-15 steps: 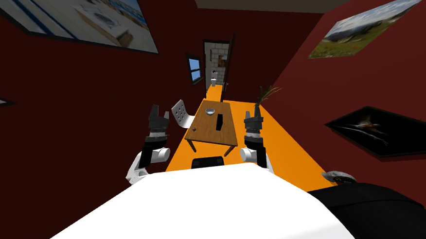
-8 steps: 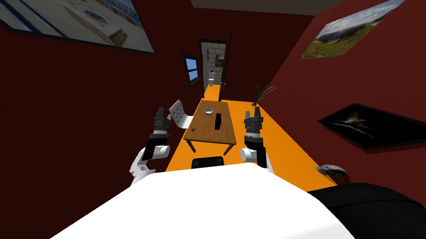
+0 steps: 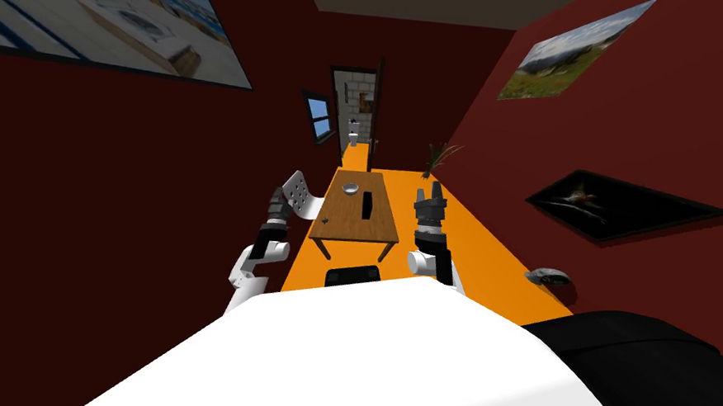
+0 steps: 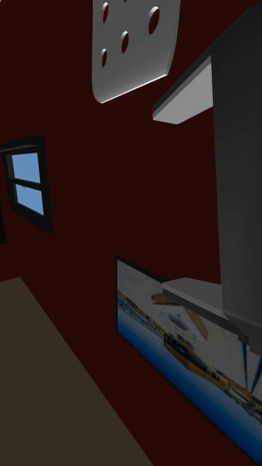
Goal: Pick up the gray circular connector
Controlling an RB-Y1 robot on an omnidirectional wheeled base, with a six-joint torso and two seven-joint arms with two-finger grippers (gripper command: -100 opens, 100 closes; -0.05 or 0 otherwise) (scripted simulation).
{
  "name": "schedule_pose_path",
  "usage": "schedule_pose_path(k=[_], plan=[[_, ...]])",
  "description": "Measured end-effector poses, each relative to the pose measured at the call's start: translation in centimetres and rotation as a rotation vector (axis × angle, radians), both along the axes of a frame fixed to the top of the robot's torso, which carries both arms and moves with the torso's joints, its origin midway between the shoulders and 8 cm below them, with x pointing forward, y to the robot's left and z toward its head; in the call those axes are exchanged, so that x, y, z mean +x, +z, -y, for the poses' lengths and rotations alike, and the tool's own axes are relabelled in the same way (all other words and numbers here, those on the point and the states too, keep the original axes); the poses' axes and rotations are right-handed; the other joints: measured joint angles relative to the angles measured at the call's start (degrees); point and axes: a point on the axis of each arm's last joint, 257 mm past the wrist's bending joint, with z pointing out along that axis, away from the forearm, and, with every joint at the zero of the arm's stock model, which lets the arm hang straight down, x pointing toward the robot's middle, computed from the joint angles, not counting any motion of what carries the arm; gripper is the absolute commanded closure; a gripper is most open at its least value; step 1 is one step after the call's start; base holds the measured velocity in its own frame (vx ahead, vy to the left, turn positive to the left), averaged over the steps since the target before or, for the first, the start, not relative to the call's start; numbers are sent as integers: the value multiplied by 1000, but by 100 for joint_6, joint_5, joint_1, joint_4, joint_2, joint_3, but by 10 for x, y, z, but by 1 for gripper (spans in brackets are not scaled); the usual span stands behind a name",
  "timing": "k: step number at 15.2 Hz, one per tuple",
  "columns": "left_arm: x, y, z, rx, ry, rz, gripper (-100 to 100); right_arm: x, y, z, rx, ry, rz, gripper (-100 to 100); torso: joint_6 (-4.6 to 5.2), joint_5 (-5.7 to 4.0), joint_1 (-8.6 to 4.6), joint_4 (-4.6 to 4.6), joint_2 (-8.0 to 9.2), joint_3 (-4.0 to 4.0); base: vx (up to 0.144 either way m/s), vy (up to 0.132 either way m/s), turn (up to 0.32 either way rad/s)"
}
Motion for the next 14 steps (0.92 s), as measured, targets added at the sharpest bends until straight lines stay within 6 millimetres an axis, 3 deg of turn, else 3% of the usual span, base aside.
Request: schedule_pose_path(k=[14], plan=[[36,-97,-41,-139,90,-267,-100,0,0,0,0,0,0,0,-1,0,0,-1,-4,-2,-6,7,-67]])
